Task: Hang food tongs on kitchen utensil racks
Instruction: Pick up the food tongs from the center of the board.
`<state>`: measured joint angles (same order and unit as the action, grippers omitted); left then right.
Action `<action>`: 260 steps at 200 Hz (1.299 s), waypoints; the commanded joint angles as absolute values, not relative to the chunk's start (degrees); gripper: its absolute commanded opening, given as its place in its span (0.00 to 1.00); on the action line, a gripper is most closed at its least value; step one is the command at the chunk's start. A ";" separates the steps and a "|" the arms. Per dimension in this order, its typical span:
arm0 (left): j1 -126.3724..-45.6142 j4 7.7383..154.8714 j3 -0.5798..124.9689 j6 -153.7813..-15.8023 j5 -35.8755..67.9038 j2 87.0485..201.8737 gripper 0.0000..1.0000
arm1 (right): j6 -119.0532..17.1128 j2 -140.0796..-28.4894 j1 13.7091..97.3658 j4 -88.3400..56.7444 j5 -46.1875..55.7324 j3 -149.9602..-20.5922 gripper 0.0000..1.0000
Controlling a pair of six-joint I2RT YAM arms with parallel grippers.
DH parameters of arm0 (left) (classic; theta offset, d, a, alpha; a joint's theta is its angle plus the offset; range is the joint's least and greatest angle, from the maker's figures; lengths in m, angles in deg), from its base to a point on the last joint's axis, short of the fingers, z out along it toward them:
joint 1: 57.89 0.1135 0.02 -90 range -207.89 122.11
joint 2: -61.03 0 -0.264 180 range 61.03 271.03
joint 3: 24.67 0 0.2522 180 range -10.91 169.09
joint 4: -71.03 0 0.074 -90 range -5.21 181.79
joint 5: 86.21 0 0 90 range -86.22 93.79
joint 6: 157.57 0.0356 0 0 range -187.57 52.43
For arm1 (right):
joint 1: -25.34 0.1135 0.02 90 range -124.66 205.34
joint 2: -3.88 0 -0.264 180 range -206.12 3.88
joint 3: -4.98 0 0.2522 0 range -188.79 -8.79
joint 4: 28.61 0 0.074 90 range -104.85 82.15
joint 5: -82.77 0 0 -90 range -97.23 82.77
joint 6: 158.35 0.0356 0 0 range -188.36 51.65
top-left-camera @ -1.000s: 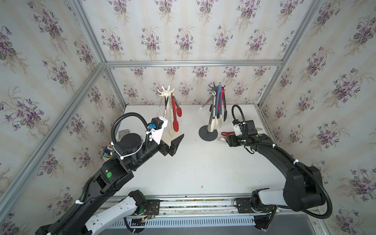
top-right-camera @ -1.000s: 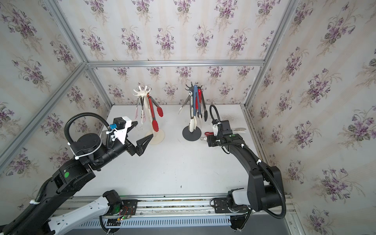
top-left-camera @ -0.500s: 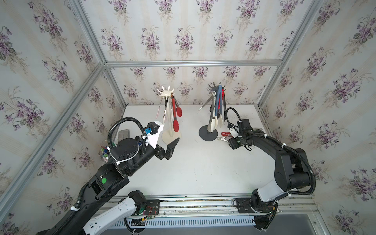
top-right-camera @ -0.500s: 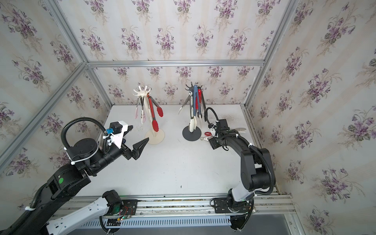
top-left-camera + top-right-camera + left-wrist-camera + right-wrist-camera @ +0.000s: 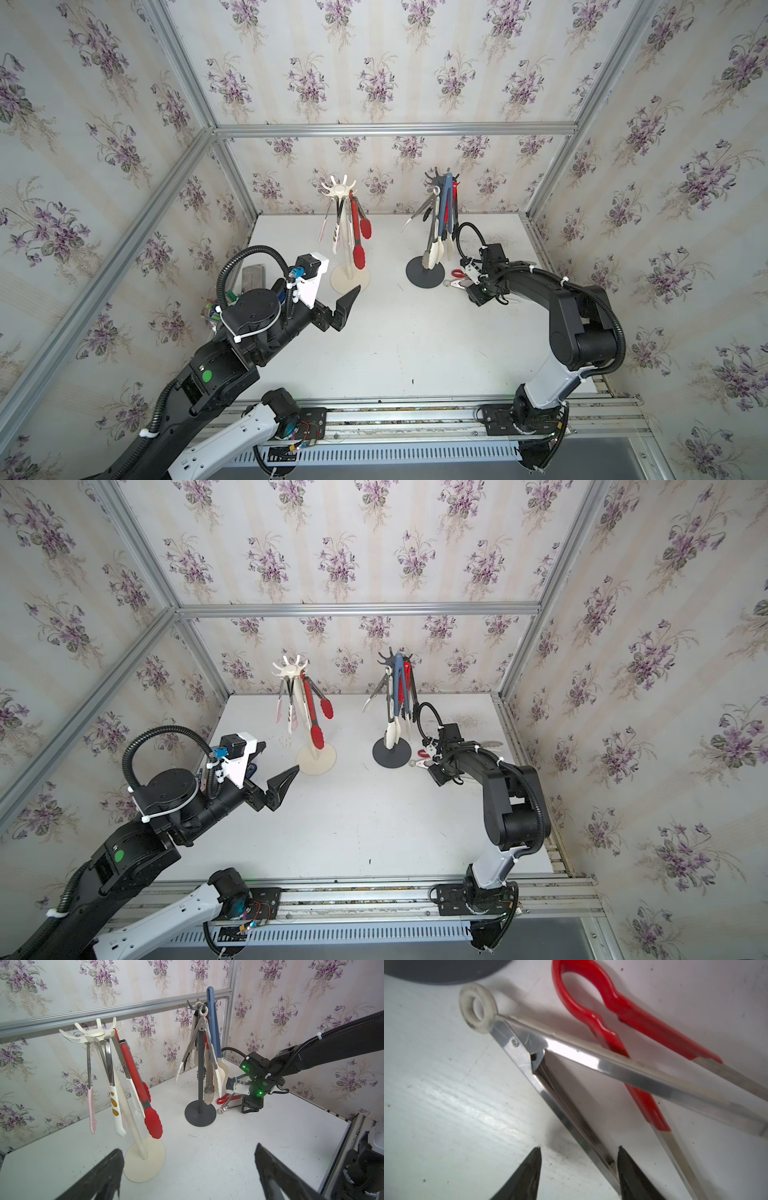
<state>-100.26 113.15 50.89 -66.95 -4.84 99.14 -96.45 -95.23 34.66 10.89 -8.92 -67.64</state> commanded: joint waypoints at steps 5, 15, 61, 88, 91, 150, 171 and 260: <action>-100.20 112.96 50.44 -67.52 -5.70 98.83 0.99 | -97.14 -96.74 34.65 10.95 -10.53 -68.02 0.52; -100.17 113.02 50.44 -67.57 -5.71 98.66 0.99 | -97.02 -97.23 34.68 10.63 -10.83 -67.95 0.50; -100.24 113.62 50.44 -67.23 -7.13 97.81 0.99 | -95.92 -98.84 34.65 10.35 -10.01 -67.37 0.31; -100.18 113.98 50.44 -67.14 -8.73 97.61 0.99 | -95.54 -98.04 34.65 10.20 -7.52 -66.45 0.22; -100.17 113.98 50.46 -67.13 -8.84 97.66 0.99 | -95.42 -97.88 34.65 10.12 -7.35 -66.35 0.22; -100.19 113.95 51.04 -66.47 -9.48 99.07 0.99 | -94.63 -93.76 34.68 10.71 -3.73 -64.87 0.15; -100.18 113.96 50.86 -67.21 -8.98 99.60 0.99 | -93.79 -93.11 34.65 11.81 -1.34 -64.86 0.14; -100.10 113.29 50.18 -67.46 -7.83 99.85 0.99 | -91.52 -89.40 34.66 13.54 1.85 -62.47 0.02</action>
<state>-100.22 114.11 50.41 -67.08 -8.29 99.93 -92.28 -90.33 34.66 12.64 0.00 -62.67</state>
